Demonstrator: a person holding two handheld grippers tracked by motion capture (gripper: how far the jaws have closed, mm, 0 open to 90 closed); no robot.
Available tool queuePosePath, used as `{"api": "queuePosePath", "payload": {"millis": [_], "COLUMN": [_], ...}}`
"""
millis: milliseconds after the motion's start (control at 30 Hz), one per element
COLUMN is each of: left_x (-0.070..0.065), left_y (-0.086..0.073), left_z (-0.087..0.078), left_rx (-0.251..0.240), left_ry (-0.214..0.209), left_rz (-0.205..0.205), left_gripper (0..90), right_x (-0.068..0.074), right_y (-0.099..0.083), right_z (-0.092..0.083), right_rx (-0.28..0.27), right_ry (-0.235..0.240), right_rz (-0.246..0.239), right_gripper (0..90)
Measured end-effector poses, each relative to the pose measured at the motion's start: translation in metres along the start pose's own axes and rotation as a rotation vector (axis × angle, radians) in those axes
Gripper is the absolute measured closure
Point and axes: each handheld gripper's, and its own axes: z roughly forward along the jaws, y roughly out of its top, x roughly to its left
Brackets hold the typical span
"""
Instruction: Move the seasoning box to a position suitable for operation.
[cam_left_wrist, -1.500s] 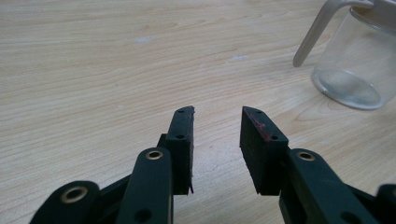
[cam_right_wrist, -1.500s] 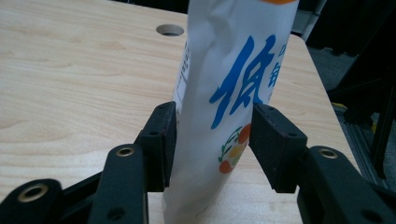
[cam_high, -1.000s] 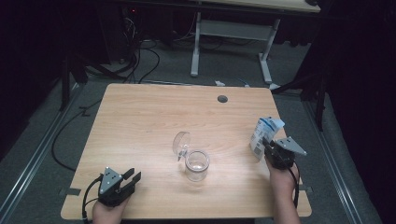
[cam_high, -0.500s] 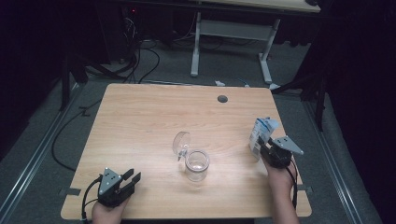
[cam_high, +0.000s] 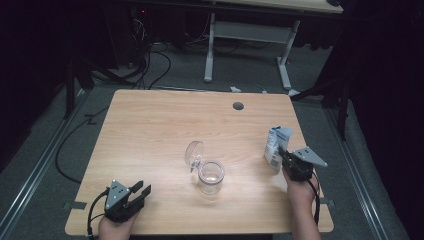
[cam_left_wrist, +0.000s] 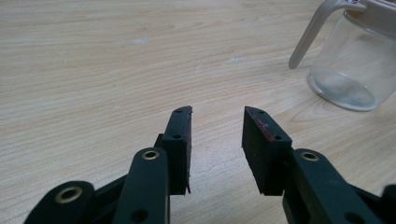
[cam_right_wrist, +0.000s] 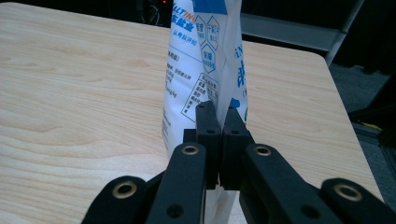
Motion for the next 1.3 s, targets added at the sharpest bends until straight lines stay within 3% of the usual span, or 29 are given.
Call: {"api": "queuePosePath", "payload": {"millis": [500, 967, 1300], "left_x": [-0.002, -0.009, -0.021], "left_y": [0.003, 0.012, 0.022], "left_z": [-0.001, 0.013, 0.028], "left_rx": [-0.035, -0.046, -0.056], "left_ry": [-0.026, -0.085, -0.077], "left_rz": [-0.005, 0.010, 0.077], "left_gripper": [61.0, 60.6, 60.5], "right_x": [0.008, 0.021, 0.032], "right_y": [0.006, 0.007, 0.004], "right_z": [-0.011, -0.031, -0.049], "right_rx": [0.003, 0.004, -0.005], "right_ry": [0.074, 0.149, 0.173], "right_rz": [0.007, -0.006, 0.014], "right_gripper": [89.7, 89.9, 89.9]}}
